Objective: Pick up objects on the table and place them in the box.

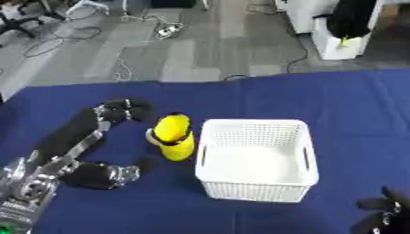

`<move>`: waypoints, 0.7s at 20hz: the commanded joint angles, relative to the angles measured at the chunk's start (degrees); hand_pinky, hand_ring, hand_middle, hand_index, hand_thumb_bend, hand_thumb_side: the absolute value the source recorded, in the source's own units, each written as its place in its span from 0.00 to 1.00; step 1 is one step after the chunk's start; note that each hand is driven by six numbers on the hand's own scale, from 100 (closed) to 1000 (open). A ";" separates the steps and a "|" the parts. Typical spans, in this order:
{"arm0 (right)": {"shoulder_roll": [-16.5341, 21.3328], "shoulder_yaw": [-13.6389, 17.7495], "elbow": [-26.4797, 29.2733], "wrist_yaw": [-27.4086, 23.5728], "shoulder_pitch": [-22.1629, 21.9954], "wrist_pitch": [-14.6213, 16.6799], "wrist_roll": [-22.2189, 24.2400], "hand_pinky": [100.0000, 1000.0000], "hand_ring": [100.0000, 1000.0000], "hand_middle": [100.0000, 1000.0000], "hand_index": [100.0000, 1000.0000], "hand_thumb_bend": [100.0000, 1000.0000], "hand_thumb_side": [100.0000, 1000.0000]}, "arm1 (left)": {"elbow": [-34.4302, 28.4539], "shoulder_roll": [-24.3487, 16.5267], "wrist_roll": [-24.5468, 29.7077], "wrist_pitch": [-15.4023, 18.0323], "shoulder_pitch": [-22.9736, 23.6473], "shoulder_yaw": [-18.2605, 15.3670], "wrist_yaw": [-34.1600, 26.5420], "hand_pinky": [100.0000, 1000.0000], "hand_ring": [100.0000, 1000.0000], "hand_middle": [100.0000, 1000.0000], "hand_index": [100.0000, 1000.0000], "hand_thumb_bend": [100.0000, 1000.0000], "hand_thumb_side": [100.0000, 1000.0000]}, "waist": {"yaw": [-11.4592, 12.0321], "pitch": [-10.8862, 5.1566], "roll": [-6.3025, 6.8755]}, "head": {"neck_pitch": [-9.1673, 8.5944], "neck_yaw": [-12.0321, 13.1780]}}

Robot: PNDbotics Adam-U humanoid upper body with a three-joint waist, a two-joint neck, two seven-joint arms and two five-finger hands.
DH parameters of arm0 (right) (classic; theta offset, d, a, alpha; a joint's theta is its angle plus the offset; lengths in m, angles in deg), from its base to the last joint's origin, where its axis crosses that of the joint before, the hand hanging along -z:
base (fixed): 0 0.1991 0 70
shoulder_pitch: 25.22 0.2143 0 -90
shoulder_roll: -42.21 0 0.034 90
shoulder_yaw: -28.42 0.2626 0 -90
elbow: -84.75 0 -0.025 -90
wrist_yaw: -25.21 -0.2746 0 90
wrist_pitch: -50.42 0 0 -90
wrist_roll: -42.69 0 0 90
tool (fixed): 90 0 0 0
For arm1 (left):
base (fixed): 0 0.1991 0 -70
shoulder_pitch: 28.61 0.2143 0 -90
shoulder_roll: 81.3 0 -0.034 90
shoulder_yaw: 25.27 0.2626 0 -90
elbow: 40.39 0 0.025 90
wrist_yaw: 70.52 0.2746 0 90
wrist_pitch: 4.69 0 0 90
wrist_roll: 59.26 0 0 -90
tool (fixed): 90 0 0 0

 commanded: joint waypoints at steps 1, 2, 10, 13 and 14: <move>0.66 -0.12 1.00 0.28 0.43 4.28 4.35 0.47 0.61 0.78 1.00 0.89 0.47 | 0.59 -2.43 -0.63 0.79 -1.24 0.21 -1.98 0.90 0.65 0.77 0.80 0.32 0.76 | -0.05 -0.60 -0.11 | -0.18 0.01; 0.66 -0.14 1.00 0.31 0.43 4.28 4.35 0.47 0.61 0.78 1.00 0.89 0.46 | 0.94 -2.59 -0.98 0.96 -1.45 0.27 -2.40 0.90 0.65 0.77 0.80 0.32 0.76 | -0.08 -0.59 -0.11 | -0.20 0.03; 0.69 -0.15 1.00 0.36 0.40 3.99 4.35 0.47 0.61 0.78 1.00 0.89 0.46 | 2.84 -3.54 -2.75 1.77 -2.86 0.38 -3.77 0.89 0.64 0.77 0.80 0.32 0.76 | -0.18 -0.90 0.04 | -0.40 0.30; 0.73 -0.15 1.00 0.32 0.38 3.84 4.35 0.47 0.61 0.78 1.00 0.89 0.46 | 3.82 -3.79 -3.12 1.79 -3.18 0.46 -4.69 0.88 0.63 0.77 0.80 0.31 0.77 | -0.22 -1.02 0.09 | -0.50 0.34; 0.74 -0.15 1.00 0.30 0.38 3.81 4.35 0.47 0.62 0.78 1.00 0.89 0.47 | 4.30 -3.89 -3.23 1.79 -3.26 0.50 -5.18 0.88 0.63 0.77 0.80 0.31 0.77 | -0.25 -1.05 0.11 | -0.51 0.35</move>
